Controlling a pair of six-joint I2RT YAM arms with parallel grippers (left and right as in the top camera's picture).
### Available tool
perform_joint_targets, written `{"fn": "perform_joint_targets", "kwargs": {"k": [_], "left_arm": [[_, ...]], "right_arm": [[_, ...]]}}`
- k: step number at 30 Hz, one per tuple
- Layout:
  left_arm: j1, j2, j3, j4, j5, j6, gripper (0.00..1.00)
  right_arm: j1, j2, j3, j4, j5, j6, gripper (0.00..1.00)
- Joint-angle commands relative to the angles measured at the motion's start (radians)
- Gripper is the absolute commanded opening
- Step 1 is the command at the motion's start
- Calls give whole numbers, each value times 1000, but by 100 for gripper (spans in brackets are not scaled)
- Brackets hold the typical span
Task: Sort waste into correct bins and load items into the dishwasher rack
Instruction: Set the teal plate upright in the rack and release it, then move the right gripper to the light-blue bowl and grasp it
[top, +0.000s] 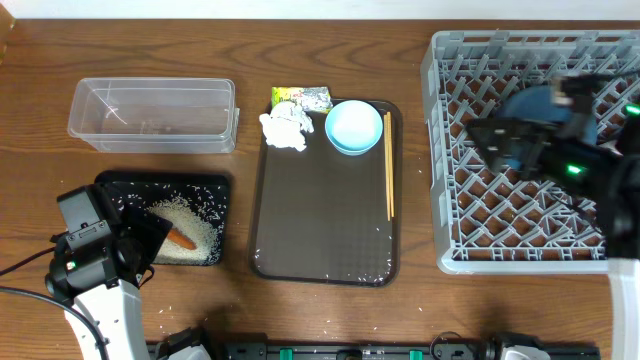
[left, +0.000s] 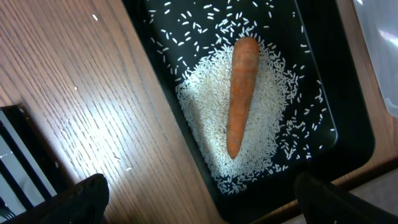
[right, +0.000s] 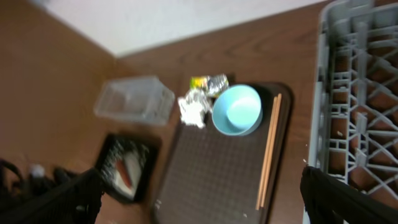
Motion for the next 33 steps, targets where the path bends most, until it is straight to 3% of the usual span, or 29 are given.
{"fn": "perform_joint_targets", "kwargs": {"k": [1,7,14,24,28,31,33], "left_arm": [[7,-1,-2,-3,-19,-16,98],[7,-1,-2,-3,-19,-16,98],[7,-1,-2,-3,-19,-16,98],[7,-1,-2,-3,-19,-16,98],[7,-1,-2,-3,-19,-16,98],[7,-1,-2,-3,-19,-16,98],[7,-1,-2,-3,-19,-16,98]], "right_arm": [[174,81,-2,14,156,-123,99],[520,299,-1,126,561,-142,99],[703,587,60,290,865,-97,99],[705,862,229,311,788,-94,99],[710,916,229,330,792,-94,86],[710,957,229,334,800,-93,86],[708,982,229,332,801,-93,79]]}}
